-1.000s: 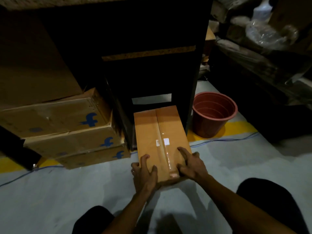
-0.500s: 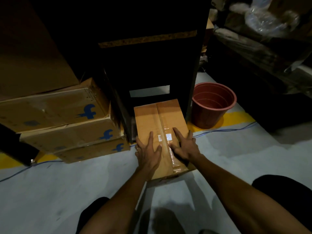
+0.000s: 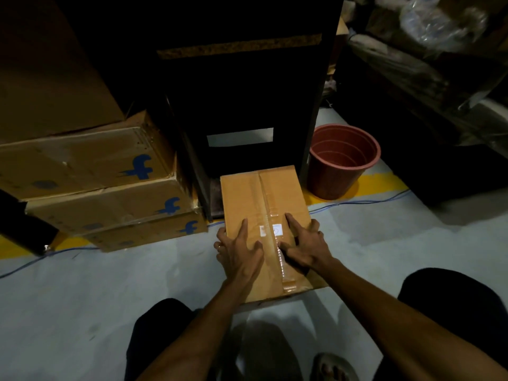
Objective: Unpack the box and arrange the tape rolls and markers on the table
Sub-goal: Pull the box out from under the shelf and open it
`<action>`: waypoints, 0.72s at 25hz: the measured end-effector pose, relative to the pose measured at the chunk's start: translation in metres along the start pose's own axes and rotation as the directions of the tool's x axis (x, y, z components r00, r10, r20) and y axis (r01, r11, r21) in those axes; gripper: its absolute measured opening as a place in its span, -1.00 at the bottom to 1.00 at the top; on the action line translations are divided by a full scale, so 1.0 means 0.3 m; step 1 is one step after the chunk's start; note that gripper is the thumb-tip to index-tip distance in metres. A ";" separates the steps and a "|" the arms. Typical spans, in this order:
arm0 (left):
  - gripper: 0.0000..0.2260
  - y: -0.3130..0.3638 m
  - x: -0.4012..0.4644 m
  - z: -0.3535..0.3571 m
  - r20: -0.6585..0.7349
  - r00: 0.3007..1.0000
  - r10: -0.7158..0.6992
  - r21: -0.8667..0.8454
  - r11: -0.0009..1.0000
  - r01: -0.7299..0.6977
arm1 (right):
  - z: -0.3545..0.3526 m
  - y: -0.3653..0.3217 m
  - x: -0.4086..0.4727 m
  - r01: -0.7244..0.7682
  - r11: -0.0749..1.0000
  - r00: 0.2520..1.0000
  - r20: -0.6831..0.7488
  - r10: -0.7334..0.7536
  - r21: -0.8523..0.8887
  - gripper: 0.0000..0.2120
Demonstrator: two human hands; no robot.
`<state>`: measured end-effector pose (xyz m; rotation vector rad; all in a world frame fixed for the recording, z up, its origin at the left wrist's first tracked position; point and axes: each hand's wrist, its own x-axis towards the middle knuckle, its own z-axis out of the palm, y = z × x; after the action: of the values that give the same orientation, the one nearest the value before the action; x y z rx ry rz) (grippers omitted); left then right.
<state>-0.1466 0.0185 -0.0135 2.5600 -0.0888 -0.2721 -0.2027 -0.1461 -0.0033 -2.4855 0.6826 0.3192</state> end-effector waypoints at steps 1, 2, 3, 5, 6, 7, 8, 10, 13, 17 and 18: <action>-0.38 -0.010 -0.025 0.004 -0.014 1.000 -0.017 -0.003 1.000 0.017 | 0.007 0.009 -0.022 0.004 1.000 1.000 0.016 -0.004 -0.008 -0.16; -0.39 -0.018 -0.043 0.005 -0.028 0.999 -0.033 -0.008 0.999 0.033 | 0.011 0.015 -0.037 0.011 1.000 1.000 0.029 -0.010 -0.016 -0.14; -0.41 -0.029 -0.061 0.007 -0.030 0.998 -0.057 -0.013 0.998 0.057 | 0.015 0.019 -0.052 0.018 1.000 0.999 0.045 -0.017 -0.022 -0.12; -0.44 -0.051 -0.080 0.011 -0.025 0.993 -0.113 -0.050 0.992 0.112 | 0.021 0.021 -0.066 0.023 1.000 0.996 0.090 -0.021 -0.019 -0.11; -0.44 -0.066 -0.092 0.015 -0.024 0.991 -0.129 -0.067 0.990 0.127 | 0.028 0.023 -0.073 0.017 1.000 0.993 0.115 -0.015 -0.019 -0.11; -0.44 -0.080 -0.101 0.016 -0.029 0.992 -0.124 -0.073 0.990 0.121 | 0.031 0.023 -0.078 0.009 1.000 0.991 0.135 -0.006 -0.021 -0.11; -0.44 -0.093 -0.109 0.018 -0.028 0.993 -0.112 -0.062 0.992 0.110 | 0.043 0.027 -0.079 -0.008 1.000 0.988 0.157 0.010 -0.017 -0.11; -0.40 -0.105 -0.105 0.019 -0.019 0.994 -0.108 -0.015 0.994 0.108 | 0.056 0.028 -0.065 -0.048 0.999 0.985 0.168 0.049 -0.010 -0.11; -0.35 -0.117 -0.087 0.020 0.031 0.994 -0.101 0.073 0.992 0.099 | 0.070 0.005 -0.047 -0.084 0.994 0.989 0.128 0.074 0.068 -0.13; -0.19 -0.088 -0.072 0.032 0.068 0.996 -0.061 0.038 0.998 0.058 | 0.064 -0.040 -0.056 -0.066 0.996 0.995 0.078 0.061 0.059 -0.07; -0.14 -0.075 -0.070 0.030 0.073 0.996 -0.060 0.025 0.998 0.059 | 0.058 -0.048 -0.057 -0.051 0.997 0.997 0.066 0.047 0.062 -0.05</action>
<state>-0.1690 0.0351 -0.0293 2.5781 -0.0434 -0.3900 -0.2110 -0.1191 -0.0054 -2.3907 0.7168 0.3884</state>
